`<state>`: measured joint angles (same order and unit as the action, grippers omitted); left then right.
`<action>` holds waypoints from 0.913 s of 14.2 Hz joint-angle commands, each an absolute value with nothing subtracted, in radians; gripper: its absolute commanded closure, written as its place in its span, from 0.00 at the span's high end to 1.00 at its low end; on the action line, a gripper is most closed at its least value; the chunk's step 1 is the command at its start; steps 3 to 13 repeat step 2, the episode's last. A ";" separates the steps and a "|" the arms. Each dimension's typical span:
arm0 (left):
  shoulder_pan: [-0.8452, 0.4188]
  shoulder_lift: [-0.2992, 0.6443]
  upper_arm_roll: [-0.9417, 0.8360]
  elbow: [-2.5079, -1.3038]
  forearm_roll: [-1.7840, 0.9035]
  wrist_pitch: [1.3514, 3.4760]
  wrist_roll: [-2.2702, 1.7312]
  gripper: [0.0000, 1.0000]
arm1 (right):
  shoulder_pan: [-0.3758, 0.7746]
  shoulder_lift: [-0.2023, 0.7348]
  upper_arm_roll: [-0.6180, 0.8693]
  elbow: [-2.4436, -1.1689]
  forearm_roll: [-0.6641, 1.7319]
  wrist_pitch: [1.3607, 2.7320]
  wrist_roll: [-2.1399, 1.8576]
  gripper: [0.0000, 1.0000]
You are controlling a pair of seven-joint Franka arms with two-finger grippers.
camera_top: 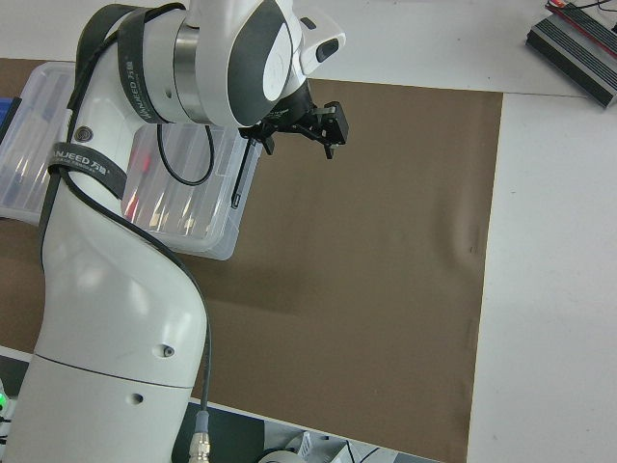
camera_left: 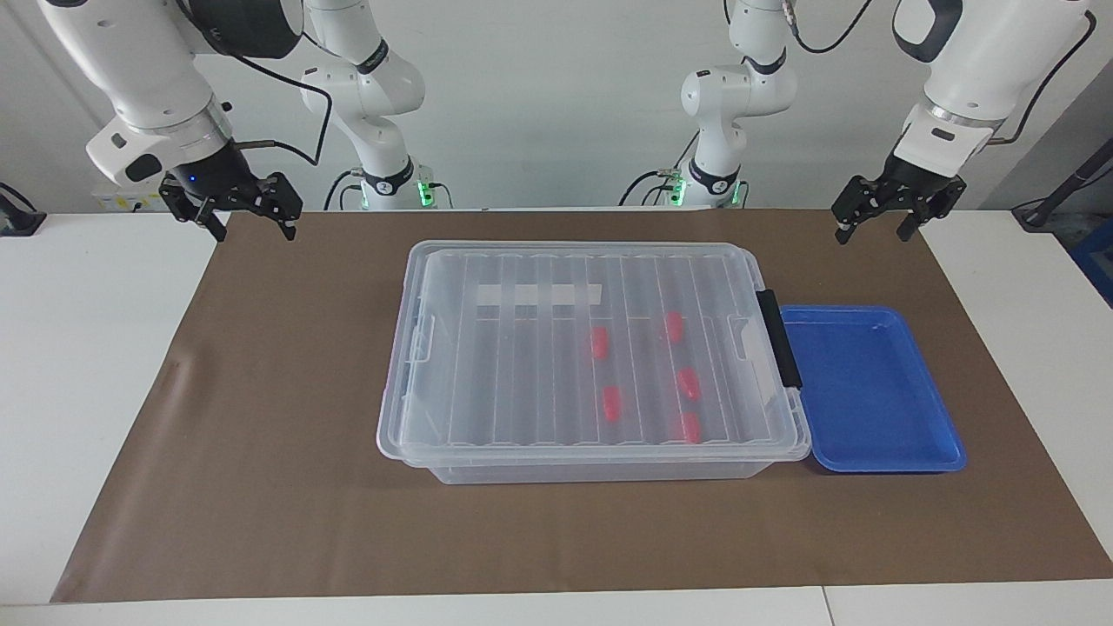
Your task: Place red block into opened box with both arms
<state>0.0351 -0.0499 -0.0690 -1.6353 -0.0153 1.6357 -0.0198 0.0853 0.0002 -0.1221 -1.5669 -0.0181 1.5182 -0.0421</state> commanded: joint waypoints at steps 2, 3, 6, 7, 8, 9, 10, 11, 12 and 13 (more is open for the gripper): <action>0.028 -0.083 -0.058 -1.680 -0.031 1.664 -0.020 1.00 | 0.075 -0.008 -0.120 -1.566 -0.011 1.534 -0.052 1.00; 0.028 -0.083 -0.058 -1.680 -0.031 1.664 -0.020 1.00 | 0.075 -0.008 -0.120 -1.566 -0.011 1.534 -0.052 1.00; 0.028 -0.083 -0.058 -1.680 -0.031 1.664 -0.020 1.00 | 0.075 -0.008 -0.120 -1.566 -0.011 1.534 -0.052 1.00; 0.028 -0.083 -0.058 -1.680 -0.031 1.664 -0.020 1.00 | 0.075 -0.008 -0.120 -1.566 -0.011 1.534 -0.052 1.00; 0.028 -0.083 -0.058 -1.680 -0.031 1.664 -0.020 1.00 | 0.075 -0.008 -0.120 -1.566 -0.011 1.534 -0.052 1.00; 0.028 -0.083 -0.058 -1.680 -0.031 1.664 -0.020 1.00 | 0.075 -0.008 -0.120 -1.566 -0.011 1.534 -0.052 1.00; 0.028 -0.083 -0.058 -1.680 -0.031 1.664 -0.020 1.00 | 0.075 -0.008 -0.120 -1.566 -0.011 1.534 -0.052 1.00; 0.028 -0.083 -0.058 -1.680 -0.031 1.664 -0.020 1.00 | 0.075 -0.008 -0.120 -1.566 -0.011 1.534 -0.052 1.00; 0.028 -0.083 -0.058 -1.680 -0.031 1.664 -0.020 1.00 | 0.075 -0.008 -0.120 -1.566 -0.011 1.534 -0.052 1.00; 0.028 -0.083 -0.058 -1.680 -0.031 1.664 -0.020 1.00 | 0.075 -0.008 -0.120 -1.566 -0.011 1.534 -0.052 1.00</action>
